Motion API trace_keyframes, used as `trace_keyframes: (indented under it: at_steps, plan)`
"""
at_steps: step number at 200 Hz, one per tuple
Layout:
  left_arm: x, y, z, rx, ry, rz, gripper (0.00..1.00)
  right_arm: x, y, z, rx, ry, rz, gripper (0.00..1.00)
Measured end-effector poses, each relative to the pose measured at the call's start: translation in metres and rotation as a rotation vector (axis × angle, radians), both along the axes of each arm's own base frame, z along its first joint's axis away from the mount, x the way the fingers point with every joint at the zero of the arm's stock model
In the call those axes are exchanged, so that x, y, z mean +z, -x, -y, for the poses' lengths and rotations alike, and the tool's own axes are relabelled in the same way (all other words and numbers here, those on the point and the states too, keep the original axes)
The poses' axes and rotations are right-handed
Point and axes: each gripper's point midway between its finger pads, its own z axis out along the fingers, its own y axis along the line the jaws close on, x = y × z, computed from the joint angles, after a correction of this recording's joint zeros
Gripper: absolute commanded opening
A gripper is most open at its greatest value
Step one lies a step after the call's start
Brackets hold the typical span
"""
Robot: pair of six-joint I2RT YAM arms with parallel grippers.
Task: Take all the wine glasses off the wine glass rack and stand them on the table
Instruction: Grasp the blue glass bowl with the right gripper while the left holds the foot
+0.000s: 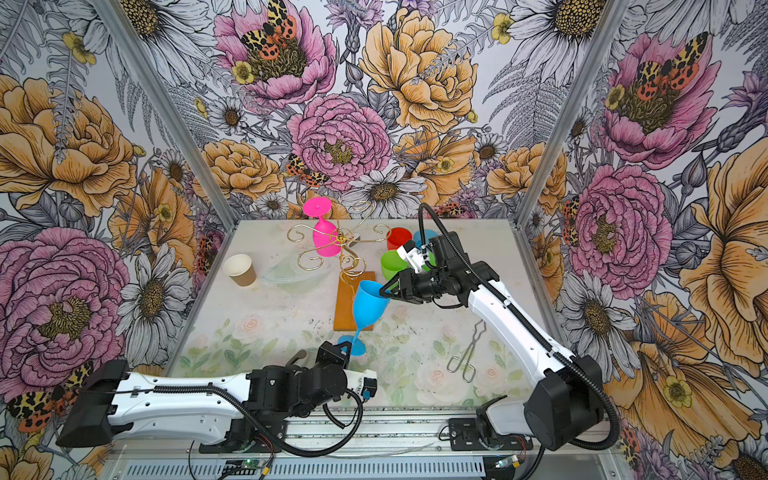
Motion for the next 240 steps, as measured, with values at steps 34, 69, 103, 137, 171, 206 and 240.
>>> trace_keyframes:
  at_steps: [34,69,103,137,171,206,240]
  plan:
    - [0.005,-0.001,0.005,-0.032,-0.024,0.055,0.00,-0.001,0.001,-0.001,0.010,0.001,0.003,0.21]
    - [0.005,-0.003,0.002,-0.032,-0.058,0.090,0.00,-0.003,0.000,0.000,0.007,0.013,0.012,0.10]
    - [0.007,-0.004,-0.001,-0.028,-0.051,0.101,0.23,-0.009,-0.003,0.005,-0.007,0.052,0.032,0.02]
    - [0.016,-0.002,-0.001,-0.012,0.043,0.080,0.74,-0.011,-0.005,0.006,-0.016,0.065,0.035,0.00]
    - [0.019,0.006,0.004,-0.017,0.153,0.020,0.89,-0.010,-0.008,0.008,-0.029,0.077,0.048,0.00]
    - [0.017,0.022,0.015,-0.038,0.263,-0.069,0.89,-0.005,-0.015,0.013,-0.063,0.098,0.087,0.00]
    - [0.029,0.026,0.020,0.018,0.438,-0.157,0.92,-0.007,-0.022,0.024,-0.108,0.164,0.132,0.00]
